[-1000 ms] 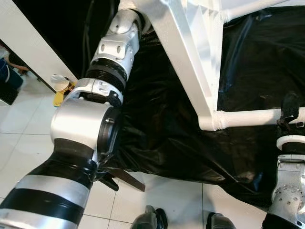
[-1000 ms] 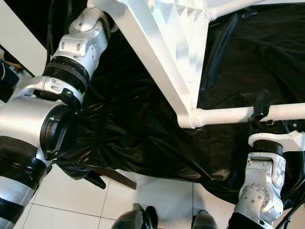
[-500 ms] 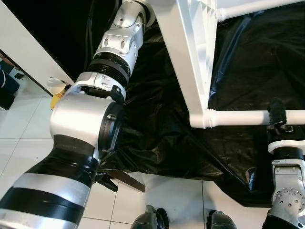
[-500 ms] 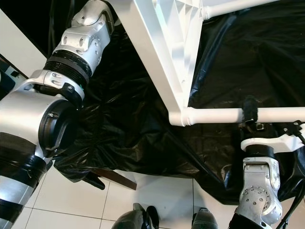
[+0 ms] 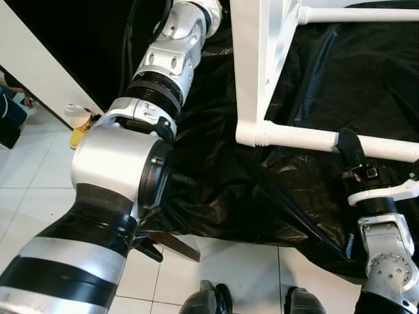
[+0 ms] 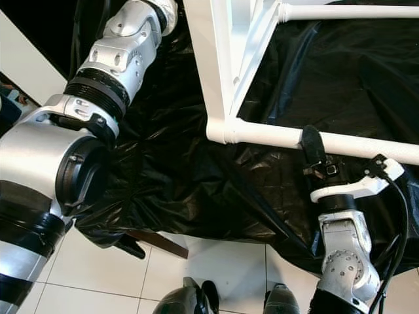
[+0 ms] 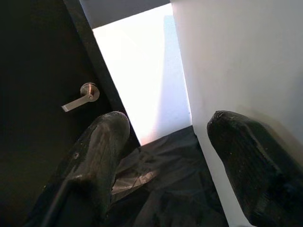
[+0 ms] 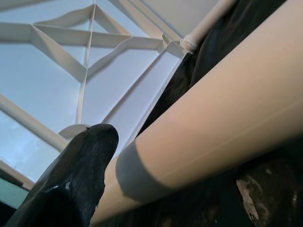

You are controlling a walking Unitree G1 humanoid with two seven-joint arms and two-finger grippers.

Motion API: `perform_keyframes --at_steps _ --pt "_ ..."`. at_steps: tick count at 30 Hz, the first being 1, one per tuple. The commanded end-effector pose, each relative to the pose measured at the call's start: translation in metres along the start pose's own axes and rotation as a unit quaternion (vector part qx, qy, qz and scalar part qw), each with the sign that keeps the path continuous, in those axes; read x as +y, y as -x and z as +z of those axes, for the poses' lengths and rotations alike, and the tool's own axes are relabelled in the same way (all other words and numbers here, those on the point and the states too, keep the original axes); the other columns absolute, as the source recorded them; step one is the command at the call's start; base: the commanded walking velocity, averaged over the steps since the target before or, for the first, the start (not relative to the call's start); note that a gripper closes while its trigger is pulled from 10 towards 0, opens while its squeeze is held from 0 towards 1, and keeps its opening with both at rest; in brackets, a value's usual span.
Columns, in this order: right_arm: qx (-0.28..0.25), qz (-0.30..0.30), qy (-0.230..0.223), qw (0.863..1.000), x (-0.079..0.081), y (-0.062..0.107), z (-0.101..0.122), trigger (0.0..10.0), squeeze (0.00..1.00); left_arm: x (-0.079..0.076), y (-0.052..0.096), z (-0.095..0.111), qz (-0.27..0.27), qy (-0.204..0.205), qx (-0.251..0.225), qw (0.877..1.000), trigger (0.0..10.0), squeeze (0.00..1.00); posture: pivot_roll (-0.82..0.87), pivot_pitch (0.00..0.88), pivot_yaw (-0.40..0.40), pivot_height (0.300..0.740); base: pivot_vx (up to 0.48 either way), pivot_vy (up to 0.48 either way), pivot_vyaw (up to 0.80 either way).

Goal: Building children table

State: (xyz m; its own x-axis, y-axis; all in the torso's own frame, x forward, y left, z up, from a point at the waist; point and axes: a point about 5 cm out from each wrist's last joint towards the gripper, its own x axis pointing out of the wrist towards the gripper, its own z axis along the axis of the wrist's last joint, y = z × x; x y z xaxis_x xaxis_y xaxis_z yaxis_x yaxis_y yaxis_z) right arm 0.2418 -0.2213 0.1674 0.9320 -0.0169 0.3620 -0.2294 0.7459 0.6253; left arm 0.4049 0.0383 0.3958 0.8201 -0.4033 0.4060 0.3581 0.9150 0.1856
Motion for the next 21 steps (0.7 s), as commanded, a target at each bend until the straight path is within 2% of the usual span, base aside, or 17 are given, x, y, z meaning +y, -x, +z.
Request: perform_keyframes --at_steps 1,3,5,7,8,9,10,12,14,15,16,17,19,21 --pt "0.203 -0.264 -0.125 0.934 -0.007 0.198 -0.082 10.0 0.00 -0.007 -0.002 0.004 -0.033 -0.011 -0.006 0.999 10.0 0.00 -0.14 0.180 0.195 0.740 0.000 0.000 0.00" --pt "0.220 -0.252 -0.133 0.933 -0.006 0.201 -0.086 10.0 0.00 -0.008 -0.002 0.004 -0.034 -0.012 -0.006 0.999 10.0 0.00 -0.14 0.180 0.196 0.740 0.000 0.000 0.00" --pt "0.288 -0.220 -0.112 0.925 -0.001 0.228 -0.096 10.0 0.00 -0.008 -0.002 0.005 -0.037 -0.015 -0.008 0.999 10.0 0.00 -0.14 0.183 0.203 0.740 0.000 0.000 0.00" --pt "0.288 -0.220 -0.112 0.925 -0.001 0.228 -0.096 10.0 0.00 -0.008 -0.002 0.005 -0.037 -0.015 -0.008 0.999 10.0 0.00 -0.14 0.183 0.203 0.740 0.000 0.000 0.00" --pt "0.310 -0.214 -0.099 0.921 0.000 0.241 -0.099 10.0 0.00 -0.010 -0.002 0.006 -0.040 -0.017 -0.009 0.999 10.0 0.00 -0.14 0.183 0.204 0.740 0.000 0.000 0.00" --pt "0.310 -0.214 -0.099 0.921 0.000 0.241 -0.099 10.0 0.00 -0.010 -0.002 0.006 -0.040 -0.017 -0.009 0.999 10.0 0.00 -0.14 0.183 0.204 0.740 0.000 0.000 0.00" --pt "0.319 -0.215 -0.080 0.920 0.000 0.251 -0.100 10.0 0.00 -0.011 -0.002 0.006 -0.042 -0.018 -0.010 0.999 10.0 0.00 -0.14 0.186 0.210 0.740 0.000 0.000 0.00" --pt "0.319 -0.215 -0.080 0.920 0.000 0.251 -0.100 10.0 0.00 -0.011 -0.002 0.006 -0.042 -0.018 -0.010 0.999 10.0 0.00 -0.14 0.186 0.210 0.740 0.000 0.000 0.00" --pt "0.314 -0.202 -0.040 0.927 0.003 0.255 -0.100 10.0 0.00 -0.013 -0.003 0.005 -0.046 -0.020 -0.009 0.999 10.0 0.00 -0.14 0.191 0.217 0.740 0.000 0.000 0.00" --pt "0.314 -0.202 -0.040 0.927 0.003 0.255 -0.100 10.0 0.00 -0.013 -0.003 0.005 -0.046 -0.020 -0.009 0.999 10.0 0.00 -0.14 0.191 0.217 0.740 0.000 0.000 0.00" --pt "0.321 -0.179 -0.021 0.930 0.005 0.253 -0.100 10.0 0.00 -0.014 -0.002 0.004 -0.048 -0.020 -0.008 0.999 10.0 0.00 -0.14 0.192 0.218 0.740 0.000 0.000 0.00" --pt "0.321 -0.179 -0.021 0.930 0.005 0.253 -0.100 10.0 0.00 -0.014 -0.002 0.004 -0.048 -0.020 -0.008 0.999 10.0 0.00 -0.14 0.192 0.218 0.740 0.000 0.000 0.00" --pt "0.352 -0.112 0.000 0.929 0.013 0.249 -0.097 10.0 0.00 -0.016 -0.002 0.003 -0.052 -0.021 -0.006 0.998 10.0 0.00 -0.14 0.193 0.228 0.740 0.000 0.000 0.00" --pt "0.352 -0.112 0.000 0.929 0.013 0.249 -0.097 10.0 0.00 -0.016 -0.002 0.003 -0.052 -0.021 -0.006 0.998 10.0 0.00 -0.14 0.193 0.228 0.740 0.000 0.000 0.00"
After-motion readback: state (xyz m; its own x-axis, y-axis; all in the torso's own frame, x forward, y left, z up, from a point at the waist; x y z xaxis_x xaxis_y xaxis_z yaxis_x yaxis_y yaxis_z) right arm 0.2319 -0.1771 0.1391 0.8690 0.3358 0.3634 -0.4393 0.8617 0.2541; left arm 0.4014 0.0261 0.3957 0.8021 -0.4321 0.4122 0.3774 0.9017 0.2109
